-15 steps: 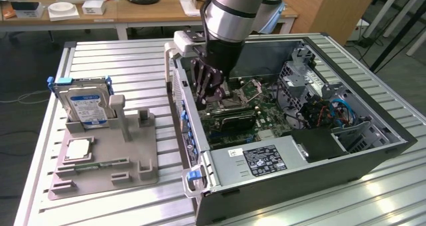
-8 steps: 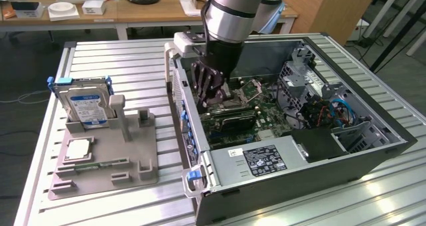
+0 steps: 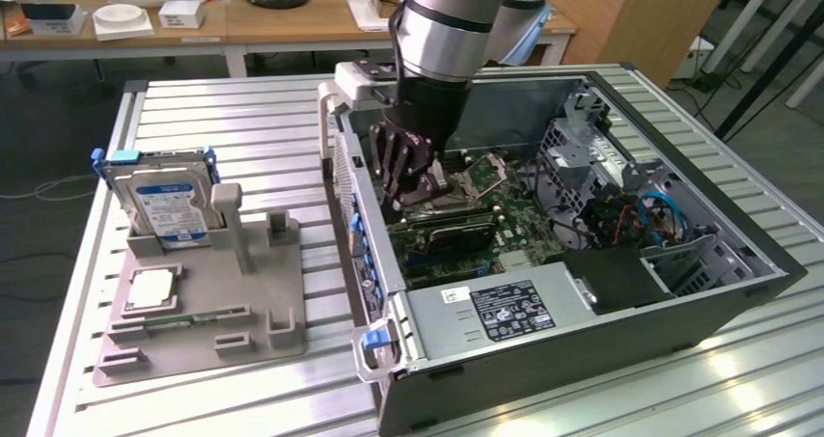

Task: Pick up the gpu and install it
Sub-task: 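Press down on the gpu until it lock into place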

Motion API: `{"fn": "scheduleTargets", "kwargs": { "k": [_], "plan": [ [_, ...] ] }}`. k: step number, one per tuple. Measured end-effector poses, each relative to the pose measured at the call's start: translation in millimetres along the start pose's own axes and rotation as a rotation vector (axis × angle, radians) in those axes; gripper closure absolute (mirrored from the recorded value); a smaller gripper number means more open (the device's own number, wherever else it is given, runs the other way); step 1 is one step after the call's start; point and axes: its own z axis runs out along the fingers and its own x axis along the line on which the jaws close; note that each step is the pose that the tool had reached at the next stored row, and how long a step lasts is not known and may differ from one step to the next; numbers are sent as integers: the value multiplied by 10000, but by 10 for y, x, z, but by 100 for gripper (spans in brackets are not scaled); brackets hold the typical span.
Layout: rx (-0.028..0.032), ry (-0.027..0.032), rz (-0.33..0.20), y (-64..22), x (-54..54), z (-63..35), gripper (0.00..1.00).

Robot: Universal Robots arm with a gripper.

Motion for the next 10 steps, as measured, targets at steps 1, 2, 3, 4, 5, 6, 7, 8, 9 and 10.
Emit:
{"fn": "scheduleTargets", "kwargs": {
  "k": [1, 2, 3, 4, 5, 6, 7, 8, 9, 10],
  "plan": [
    [3, 1, 1, 1, -1, 1, 89],
    [11, 3, 3, 4, -4, 2, 89],
    [23, 4, 4, 6, -5, 4, 89],
    [34, 2, 4, 7, -6, 6, 89],
    [42, -1, 3, 7, -6, 7, 89],
    [47, 0, 4, 8, -7, 8, 89],
    [51, -2, 7, 11, -10, 10, 89],
    [55, -1, 8, 14, -15, 11, 89],
    [56, -1, 9, 18, -18, 11, 89],
    [57, 2, 12, 23, -21, 12, 89]
  ]
}}
